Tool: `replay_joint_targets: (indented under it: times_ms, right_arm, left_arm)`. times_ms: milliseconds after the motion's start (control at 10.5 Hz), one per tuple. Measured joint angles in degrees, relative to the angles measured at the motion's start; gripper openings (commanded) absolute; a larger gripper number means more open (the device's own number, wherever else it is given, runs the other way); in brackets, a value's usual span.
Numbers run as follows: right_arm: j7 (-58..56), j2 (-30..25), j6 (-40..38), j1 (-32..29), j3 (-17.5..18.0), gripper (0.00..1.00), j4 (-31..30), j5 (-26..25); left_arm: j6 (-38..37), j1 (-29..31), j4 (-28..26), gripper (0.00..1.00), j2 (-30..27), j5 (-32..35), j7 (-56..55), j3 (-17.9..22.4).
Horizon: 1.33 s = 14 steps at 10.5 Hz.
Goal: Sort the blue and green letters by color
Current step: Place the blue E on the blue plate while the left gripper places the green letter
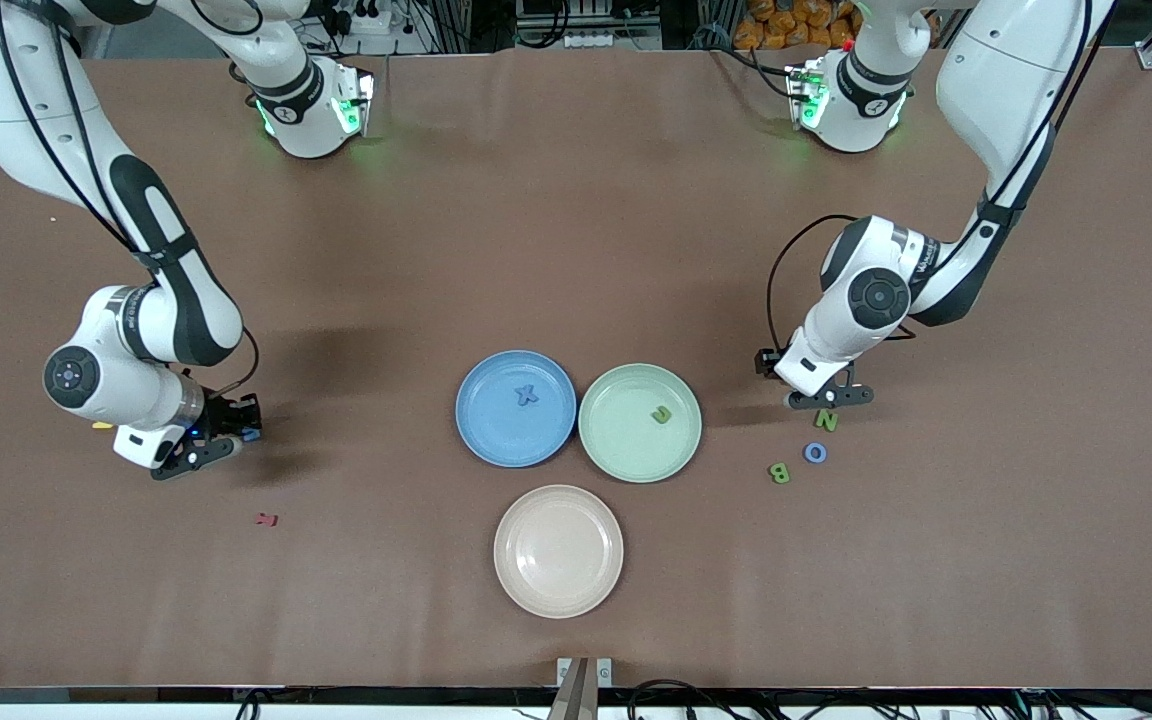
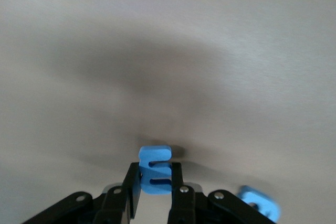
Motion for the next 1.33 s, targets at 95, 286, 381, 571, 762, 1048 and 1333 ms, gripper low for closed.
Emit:
replay_joint_targets:
  times_ms: [95,286,381,571,762,1048,1333]
  right_arm:
    - [4.07,-0.18,-4.52,0.83,1.09,0.00,2.02,0.02]
    - [16.71,-0.51,-13.04,4.13,4.49,0.00,7.65,0.80]
    - [24.82,-0.58,-15.69,6.66,6.32,0.00,10.23,1.08]
    - [40.36,-0.58,-17.35,13.11,8.47,0.00,14.14,3.18]
    - [48.84,-0.19,-17.40,18.47,8.63,0.00,16.18,9.89]
    - [59.57,2.37,-15.99,23.88,8.61,1.00,19.79,13.31]
    - [61.80,3.56,-13.58,24.82,8.18,1.00,21.11,13.37]
  left_arm:
    - [0.06,-0.05,0.00,0.30,0.15,0.02,0.01,-0.03]
    - [0.15,-0.26,0.02,0.11,0.34,0.03,0.02,-0.12]
    - [0.21,-0.32,0.05,0.02,0.40,0.03,0.02,-0.16]
    - [0.25,-0.37,0.12,0.00,0.41,0.04,0.03,-0.19]
    - [0.26,-0.40,0.19,0.00,0.43,0.05,0.03,-0.20]
    - [0.26,-0.41,0.25,0.00,0.44,0.05,0.03,-0.20]
    - [0.35,-0.42,0.49,0.00,0.43,0.05,0.03,-0.26]
